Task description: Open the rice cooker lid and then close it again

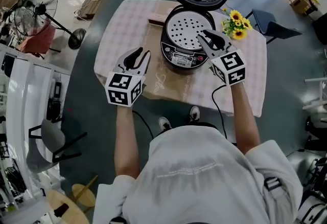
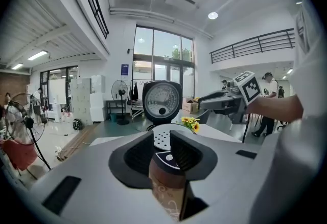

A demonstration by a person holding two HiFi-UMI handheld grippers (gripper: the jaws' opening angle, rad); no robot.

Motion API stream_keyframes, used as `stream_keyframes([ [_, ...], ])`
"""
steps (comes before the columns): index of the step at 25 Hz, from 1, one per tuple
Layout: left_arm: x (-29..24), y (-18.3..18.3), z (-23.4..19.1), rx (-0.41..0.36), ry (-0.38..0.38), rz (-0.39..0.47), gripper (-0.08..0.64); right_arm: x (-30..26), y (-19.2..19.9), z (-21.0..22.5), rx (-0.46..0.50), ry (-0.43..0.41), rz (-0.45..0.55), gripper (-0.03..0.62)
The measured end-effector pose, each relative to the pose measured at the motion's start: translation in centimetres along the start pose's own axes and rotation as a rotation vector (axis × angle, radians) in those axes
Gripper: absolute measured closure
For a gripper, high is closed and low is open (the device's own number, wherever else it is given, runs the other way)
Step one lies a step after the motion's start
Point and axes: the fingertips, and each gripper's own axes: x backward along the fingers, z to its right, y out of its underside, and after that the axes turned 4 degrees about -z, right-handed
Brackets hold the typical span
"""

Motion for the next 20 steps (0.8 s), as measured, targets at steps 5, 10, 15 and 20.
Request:
stream_keyframes([
  [5,-0.3,-2.8,0.4,-0.036,0.014,0.047,0.448,3.3,-1.5,2.4,-0.028,0.065,0.056,0.476],
  [10,-0.7,-4.6,1.3,-0.065,0.051,0.078,0.448,6.5,-1.7,4.7,-0.068,0.150,0.094,0.472],
  [15,-1.4,-5.0,2.0,-0.086,0.093,0.082,0.448,7.8,-0.7,6.3,-0.096,0.216,0.082,0.468],
  [20,-1.5,-4.7,2.4,-0.093,0.135,0.084,0.448,8.6,-0.2,5.9,-0.106,0.255,0.058,0.468],
])
